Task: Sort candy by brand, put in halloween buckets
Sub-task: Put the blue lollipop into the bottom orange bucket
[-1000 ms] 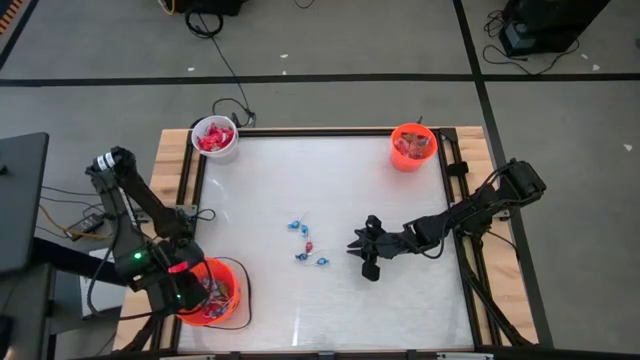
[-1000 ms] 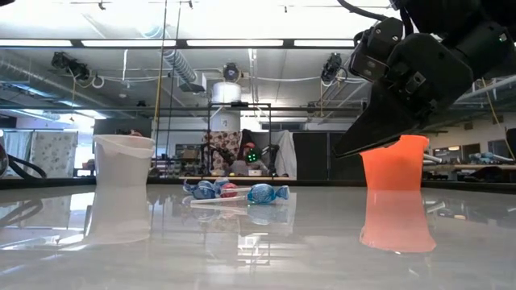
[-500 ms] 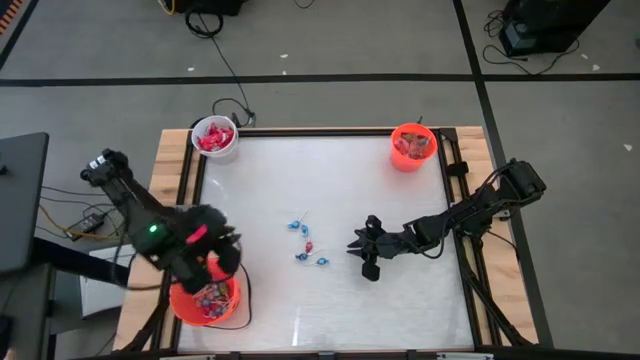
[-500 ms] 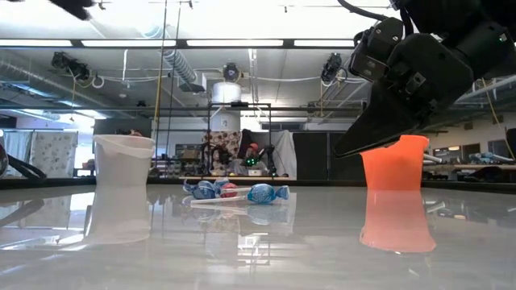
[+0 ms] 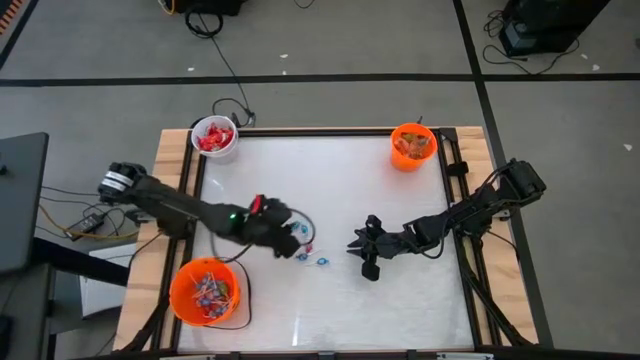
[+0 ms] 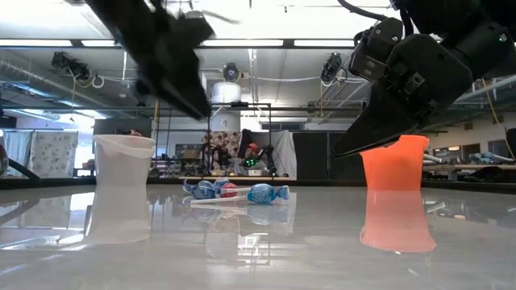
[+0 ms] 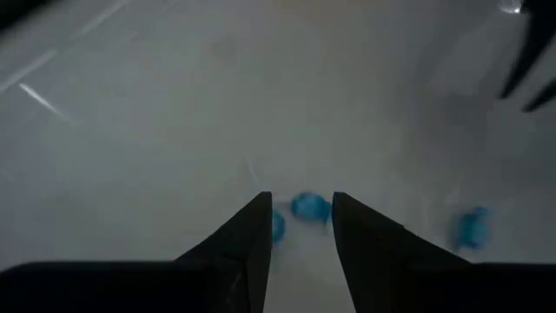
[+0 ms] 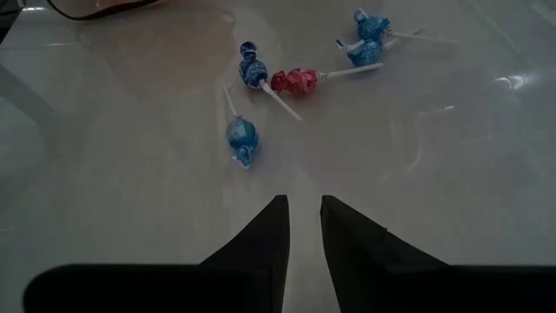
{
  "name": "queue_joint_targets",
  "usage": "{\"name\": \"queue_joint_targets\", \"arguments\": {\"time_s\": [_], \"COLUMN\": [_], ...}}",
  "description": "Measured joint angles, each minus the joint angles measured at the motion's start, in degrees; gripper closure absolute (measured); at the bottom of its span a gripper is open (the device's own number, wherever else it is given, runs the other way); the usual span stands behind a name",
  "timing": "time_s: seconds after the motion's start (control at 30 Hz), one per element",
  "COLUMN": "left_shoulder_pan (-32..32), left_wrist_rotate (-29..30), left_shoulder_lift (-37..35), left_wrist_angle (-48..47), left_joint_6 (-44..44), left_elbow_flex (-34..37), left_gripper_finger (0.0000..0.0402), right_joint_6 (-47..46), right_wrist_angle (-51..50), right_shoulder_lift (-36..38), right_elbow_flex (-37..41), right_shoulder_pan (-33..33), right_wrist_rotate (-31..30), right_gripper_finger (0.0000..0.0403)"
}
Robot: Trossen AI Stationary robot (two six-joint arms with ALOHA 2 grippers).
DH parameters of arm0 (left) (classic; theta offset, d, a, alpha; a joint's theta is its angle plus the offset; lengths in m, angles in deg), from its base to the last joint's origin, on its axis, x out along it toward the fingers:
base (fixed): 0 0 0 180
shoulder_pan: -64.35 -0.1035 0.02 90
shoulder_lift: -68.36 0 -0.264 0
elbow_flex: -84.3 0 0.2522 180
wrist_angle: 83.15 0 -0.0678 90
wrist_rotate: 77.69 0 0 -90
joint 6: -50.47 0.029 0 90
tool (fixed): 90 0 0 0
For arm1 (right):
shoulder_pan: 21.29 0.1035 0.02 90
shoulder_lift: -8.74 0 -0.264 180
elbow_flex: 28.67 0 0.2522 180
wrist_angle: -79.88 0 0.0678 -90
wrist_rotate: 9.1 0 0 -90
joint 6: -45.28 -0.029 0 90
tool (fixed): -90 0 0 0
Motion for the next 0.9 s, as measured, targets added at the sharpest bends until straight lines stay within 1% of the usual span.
{"name": "queue_joint_targets", "arguments": {"time_s": [0.1,0.2,0.33,0.57,0.63,0.7,0.77,0.9], "left_shoulder_pan": [-3.92,-6.33,-8.46,-10.35,-10.63,-10.81,-10.84,-10.87], "left_wrist_rotate": [-3.04,-3.54,-5.34,-13.66,-14.07,-13.88,-13.76,-13.66], "left_shoulder_lift": [3.04,5.83,10.47,18.70,20.24,20.88,21.03,20.85], "left_wrist_angle": [9.00,12.64,13.66,20.30,20.11,19.86,19.62,19.30], "left_joint_6": [6.42,10.57,11.16,11.66,12.05,11.81,10.87,10.93], "left_elbow_flex": [3.32,4.60,5.04,4.63,4.58,4.49,4.45,4.07], "left_gripper_finger": [0.0273,0.0273,0.0265,0.0231,0.0231,0.0237,0.0253,0.0311], "right_joint_6": [0.00,0.00,0.00,0.37,0.39,0.39,0.41,-0.04], "right_wrist_angle": [0.02,0.02,-0.02,-0.15,-0.47,-0.46,-0.44,-0.45], "right_shoulder_lift": [0.02,0.02,0.02,0.00,0.02,0.00,0.02,0.02], "right_elbow_flex": [0.00,0.00,0.00,0.00,0.00,0.00,0.00,0.00], "right_shoulder_pan": [0.00,0.00,0.00,0.01,0.07,0.07,0.07,-0.11], "right_wrist_rotate": [0.44,1.06,1.46,1.85,2.14,1.97,1.73,1.70], "right_gripper_finger": [0.0320,0.0320,0.0320,0.0320,0.0320,0.0320,0.0320,0.0320]}}
